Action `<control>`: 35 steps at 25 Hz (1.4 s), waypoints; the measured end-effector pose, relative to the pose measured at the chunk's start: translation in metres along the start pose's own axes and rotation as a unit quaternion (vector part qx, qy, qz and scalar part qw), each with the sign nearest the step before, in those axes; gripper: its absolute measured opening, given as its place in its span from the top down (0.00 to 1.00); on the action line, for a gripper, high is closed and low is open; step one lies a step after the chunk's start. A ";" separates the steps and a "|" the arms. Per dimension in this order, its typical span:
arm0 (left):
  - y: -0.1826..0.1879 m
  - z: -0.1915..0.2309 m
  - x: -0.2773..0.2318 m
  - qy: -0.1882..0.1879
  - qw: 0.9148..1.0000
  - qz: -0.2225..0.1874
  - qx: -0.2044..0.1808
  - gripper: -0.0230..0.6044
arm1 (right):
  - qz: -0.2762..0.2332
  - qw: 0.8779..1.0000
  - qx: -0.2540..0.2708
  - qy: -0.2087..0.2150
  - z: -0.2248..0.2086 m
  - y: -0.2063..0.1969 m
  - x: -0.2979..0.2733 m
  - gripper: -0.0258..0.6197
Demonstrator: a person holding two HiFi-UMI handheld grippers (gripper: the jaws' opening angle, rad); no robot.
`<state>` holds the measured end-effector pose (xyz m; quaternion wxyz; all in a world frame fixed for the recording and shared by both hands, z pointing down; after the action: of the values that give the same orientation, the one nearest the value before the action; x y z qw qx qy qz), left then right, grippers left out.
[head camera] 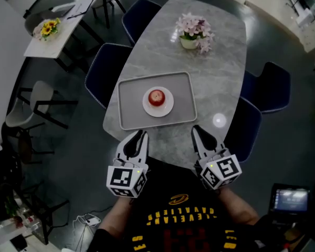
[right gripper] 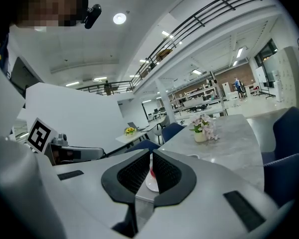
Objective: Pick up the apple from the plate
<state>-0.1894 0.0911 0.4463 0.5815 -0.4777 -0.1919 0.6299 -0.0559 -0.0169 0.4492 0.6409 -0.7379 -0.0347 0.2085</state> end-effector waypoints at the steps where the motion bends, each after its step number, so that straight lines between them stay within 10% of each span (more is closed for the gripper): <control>1: -0.002 0.009 -0.008 0.000 1.000 0.013 0.004 0.88 | 0.009 1.000 -0.002 -0.004 -0.003 -0.005 -0.007 0.95; 19: -0.031 0.132 -0.136 -0.009 0.979 0.189 0.071 0.79 | 0.154 0.986 -0.046 -0.052 -0.035 -0.087 -0.132 0.80; 28: -0.079 0.161 -0.177 0.011 0.946 0.296 0.133 0.79 | 0.245 0.954 -0.164 -0.052 -0.049 -0.159 -0.161 0.80; 35: -0.095 0.176 -0.194 0.034 0.935 0.326 0.135 0.79 | 0.281 0.930 -0.228 -0.054 -0.049 -0.187 -0.168 0.80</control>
<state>-0.3082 -0.0078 0.6780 0.4096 -0.4522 0.0806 0.7882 -0.1512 -0.0826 0.6779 0.3674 -0.8315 0.0935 0.4060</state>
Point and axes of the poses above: the fingertips, and each gripper's own axes: x backward along the fingers, z to its left, y out of its top, the point moved 1 cm from there along x, backward along the fingers, and after that the axes turned 15 degrees about x, right-handed, at the moved point
